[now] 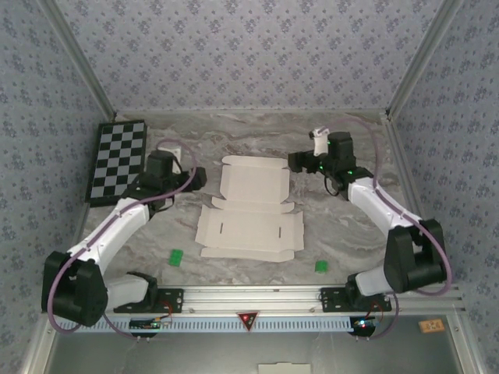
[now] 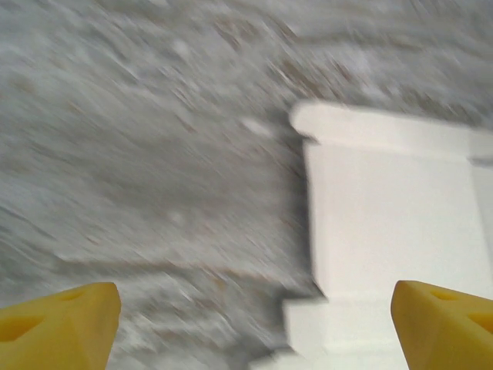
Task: Fold the paper box
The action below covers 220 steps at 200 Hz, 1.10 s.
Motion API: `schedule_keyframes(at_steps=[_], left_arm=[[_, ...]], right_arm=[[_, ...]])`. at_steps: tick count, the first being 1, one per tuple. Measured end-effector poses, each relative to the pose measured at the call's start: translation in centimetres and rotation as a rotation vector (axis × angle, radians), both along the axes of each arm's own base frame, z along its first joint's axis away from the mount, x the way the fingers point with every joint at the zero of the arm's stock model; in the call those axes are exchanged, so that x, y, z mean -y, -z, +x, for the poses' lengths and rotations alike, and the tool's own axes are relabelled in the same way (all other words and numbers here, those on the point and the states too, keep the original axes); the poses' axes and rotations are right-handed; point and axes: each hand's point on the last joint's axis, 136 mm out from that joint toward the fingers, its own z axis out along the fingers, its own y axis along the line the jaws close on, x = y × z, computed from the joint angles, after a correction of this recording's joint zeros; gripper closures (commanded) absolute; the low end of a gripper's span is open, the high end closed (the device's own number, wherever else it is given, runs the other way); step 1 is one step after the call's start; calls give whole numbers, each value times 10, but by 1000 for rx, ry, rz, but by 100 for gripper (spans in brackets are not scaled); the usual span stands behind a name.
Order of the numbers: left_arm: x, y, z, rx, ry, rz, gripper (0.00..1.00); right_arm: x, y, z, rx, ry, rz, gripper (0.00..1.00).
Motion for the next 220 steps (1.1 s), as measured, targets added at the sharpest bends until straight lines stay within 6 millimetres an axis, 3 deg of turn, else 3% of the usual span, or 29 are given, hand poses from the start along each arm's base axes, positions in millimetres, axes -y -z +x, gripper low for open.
schedule_keyframes(at_steps=[23,44,88,122,173,220], left_arm=[[39,6,-32,-71,107,-42,9],[62,16,-58,-129,163,-75,10],[81,61,-110,-299,206,-90,10],[91,81,-134,-401,229,-119,11],[99,110,-145,-530,222,-131,12],[91,126,-142,-589,172,-116,15]], right_arm=[[-40,14,4,-80,-81,16,10],[-71,29,9,-159,-135,29,12],[-120,53,23,-296,-225,73,17],[-147,79,19,-408,-312,105,18],[-160,118,10,-567,-362,98,19],[-138,136,8,-648,-322,82,20]])
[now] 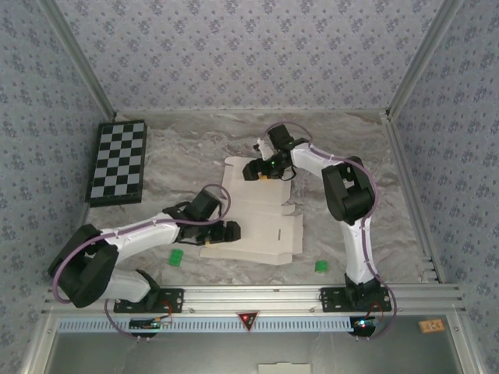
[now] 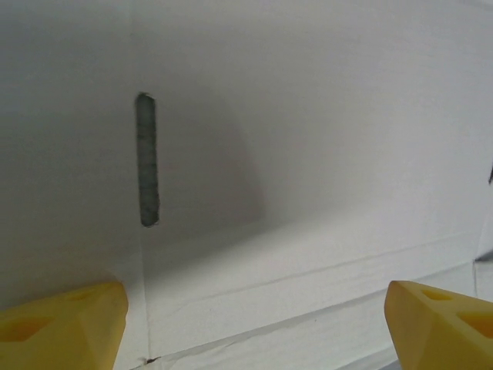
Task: Fold the paper box
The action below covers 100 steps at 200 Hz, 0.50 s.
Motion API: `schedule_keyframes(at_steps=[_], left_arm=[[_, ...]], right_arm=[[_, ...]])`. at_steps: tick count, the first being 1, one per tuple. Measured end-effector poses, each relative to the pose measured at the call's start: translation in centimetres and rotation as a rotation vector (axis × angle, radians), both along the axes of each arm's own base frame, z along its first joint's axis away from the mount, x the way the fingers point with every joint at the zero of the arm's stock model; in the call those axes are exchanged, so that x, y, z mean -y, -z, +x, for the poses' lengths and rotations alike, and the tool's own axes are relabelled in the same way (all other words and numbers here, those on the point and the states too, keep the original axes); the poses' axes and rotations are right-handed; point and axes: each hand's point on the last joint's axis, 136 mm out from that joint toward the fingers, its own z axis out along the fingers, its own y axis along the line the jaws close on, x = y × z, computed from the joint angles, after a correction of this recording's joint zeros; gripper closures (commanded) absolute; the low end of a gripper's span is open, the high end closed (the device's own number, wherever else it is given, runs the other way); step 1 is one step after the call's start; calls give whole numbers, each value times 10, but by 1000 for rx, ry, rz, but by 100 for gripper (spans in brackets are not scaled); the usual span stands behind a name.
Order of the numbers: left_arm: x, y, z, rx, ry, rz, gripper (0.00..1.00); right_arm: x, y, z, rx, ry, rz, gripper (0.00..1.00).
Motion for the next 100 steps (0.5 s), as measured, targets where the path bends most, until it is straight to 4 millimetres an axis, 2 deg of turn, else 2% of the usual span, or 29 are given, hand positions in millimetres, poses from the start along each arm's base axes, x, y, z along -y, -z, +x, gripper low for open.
schedule_keyframes(at_steps=[23,46,100], left_arm=[[-13,3,14,-8,-66,5,15],[-24,3,32,-6,-115,1,15],[-49,1,93,14,-185,13,16]], right_arm=[[21,5,7,-21,43,-9,20],[38,5,3,-40,72,-8,21],[80,6,-29,-87,139,-53,21]])
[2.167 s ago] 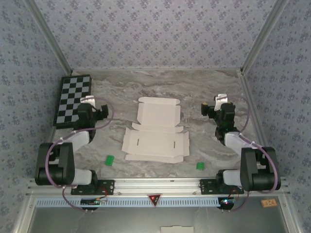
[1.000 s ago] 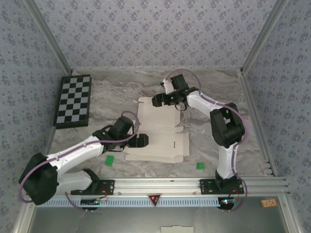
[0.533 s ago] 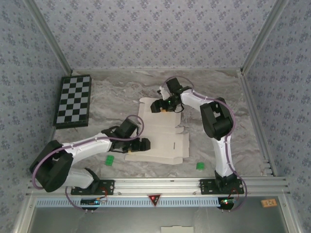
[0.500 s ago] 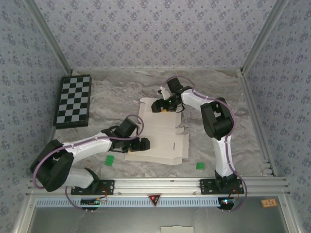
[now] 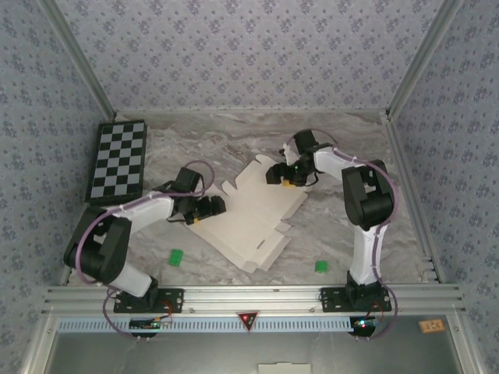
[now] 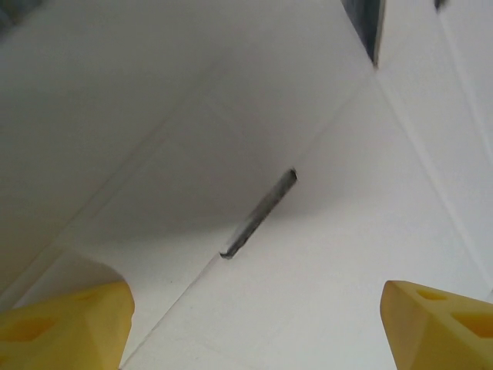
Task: Fold the paper box
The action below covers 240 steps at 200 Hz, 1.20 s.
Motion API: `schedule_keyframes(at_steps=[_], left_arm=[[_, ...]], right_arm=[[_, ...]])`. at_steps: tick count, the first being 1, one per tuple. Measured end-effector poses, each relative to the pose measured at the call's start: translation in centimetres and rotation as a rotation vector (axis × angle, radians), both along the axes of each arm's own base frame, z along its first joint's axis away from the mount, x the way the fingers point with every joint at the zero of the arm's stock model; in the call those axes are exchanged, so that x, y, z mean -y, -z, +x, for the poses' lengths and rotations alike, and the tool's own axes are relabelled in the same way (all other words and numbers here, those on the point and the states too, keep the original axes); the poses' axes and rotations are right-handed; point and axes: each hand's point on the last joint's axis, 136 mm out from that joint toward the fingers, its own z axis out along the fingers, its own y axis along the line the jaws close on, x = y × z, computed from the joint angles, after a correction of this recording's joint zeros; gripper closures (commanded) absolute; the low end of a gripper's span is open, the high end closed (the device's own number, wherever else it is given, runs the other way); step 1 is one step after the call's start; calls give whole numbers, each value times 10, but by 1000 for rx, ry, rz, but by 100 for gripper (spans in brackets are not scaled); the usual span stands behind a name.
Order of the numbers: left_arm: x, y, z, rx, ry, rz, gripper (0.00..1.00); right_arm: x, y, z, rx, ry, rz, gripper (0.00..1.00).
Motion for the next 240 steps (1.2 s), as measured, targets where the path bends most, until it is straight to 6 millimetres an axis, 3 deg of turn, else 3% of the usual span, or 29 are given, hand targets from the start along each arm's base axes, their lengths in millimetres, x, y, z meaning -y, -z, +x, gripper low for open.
schedule_keyframes(at_steps=[38,68,118,147,188,221,240], left_arm=[[-12,0,44,14,-12,14,16],[-2,-2,81,38,29,22,15],[20,-6,138,72,94,16,16],[37,-9,161,92,136,5,16],[83,-11,167,102,235,-29,16],[130,-16,148,114,349,-69,15],[149,-22,135,124,395,-83,15]], right_arm=[[15,1,-36,-27,22,-36,21],[13,1,-71,-54,11,-59,21],[-19,-10,-120,-50,-51,-45,21],[-45,-14,-138,-48,-94,-23,21],[-83,-12,-163,-64,-172,23,20],[-111,-17,-182,-81,-267,103,20],[-111,-27,-175,-66,-259,143,20]])
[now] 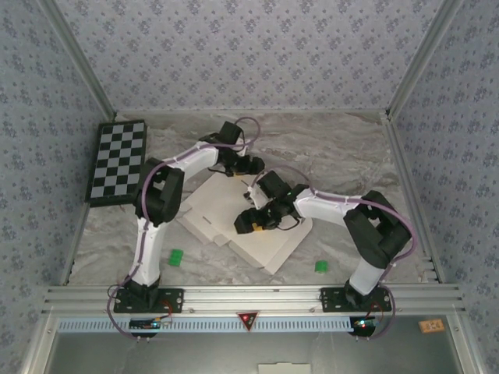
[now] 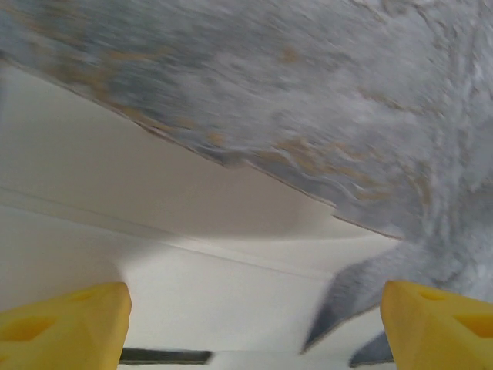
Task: Fold the paper box
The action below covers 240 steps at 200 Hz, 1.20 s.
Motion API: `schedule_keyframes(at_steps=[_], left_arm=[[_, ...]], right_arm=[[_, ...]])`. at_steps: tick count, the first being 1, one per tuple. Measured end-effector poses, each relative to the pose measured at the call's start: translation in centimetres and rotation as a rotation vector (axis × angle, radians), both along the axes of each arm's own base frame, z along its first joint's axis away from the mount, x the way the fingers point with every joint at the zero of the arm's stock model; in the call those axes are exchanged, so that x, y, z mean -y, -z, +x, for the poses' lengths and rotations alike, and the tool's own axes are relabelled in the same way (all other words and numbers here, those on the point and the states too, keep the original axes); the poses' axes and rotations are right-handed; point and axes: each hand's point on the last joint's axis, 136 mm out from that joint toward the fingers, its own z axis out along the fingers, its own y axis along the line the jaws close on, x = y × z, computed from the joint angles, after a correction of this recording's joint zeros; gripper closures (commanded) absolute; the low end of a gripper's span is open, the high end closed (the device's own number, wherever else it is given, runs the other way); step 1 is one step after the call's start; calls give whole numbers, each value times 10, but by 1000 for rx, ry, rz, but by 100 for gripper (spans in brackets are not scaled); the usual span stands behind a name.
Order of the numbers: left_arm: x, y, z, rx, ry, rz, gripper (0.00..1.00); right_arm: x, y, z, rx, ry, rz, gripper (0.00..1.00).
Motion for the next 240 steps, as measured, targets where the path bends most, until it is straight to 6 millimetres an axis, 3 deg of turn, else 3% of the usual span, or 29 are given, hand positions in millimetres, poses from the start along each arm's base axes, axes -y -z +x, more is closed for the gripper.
schedule_keyframes(at_steps=[19,66,88,119,172,203,240], left_arm=[[-2,-10,-11,6,-2,-8,15],[-59,-76,-24,103,-129,-20,16],[-74,-91,-44,126,-164,-24,18],[-88,-68,-90,60,-183,16,19],[-111,-14,-153,-79,-224,94,22],[-121,4,-166,-117,-255,123,22],[-126,15,-159,-125,-282,132,23]], right_arm=[[12,-11,20,19,51,26,20],[48,-31,85,74,173,46,22],[51,-33,117,88,193,54,23],[37,-28,147,94,167,62,24],[0,-10,168,58,65,86,27],[-6,13,166,9,46,54,30],[12,26,176,-21,97,26,32]])
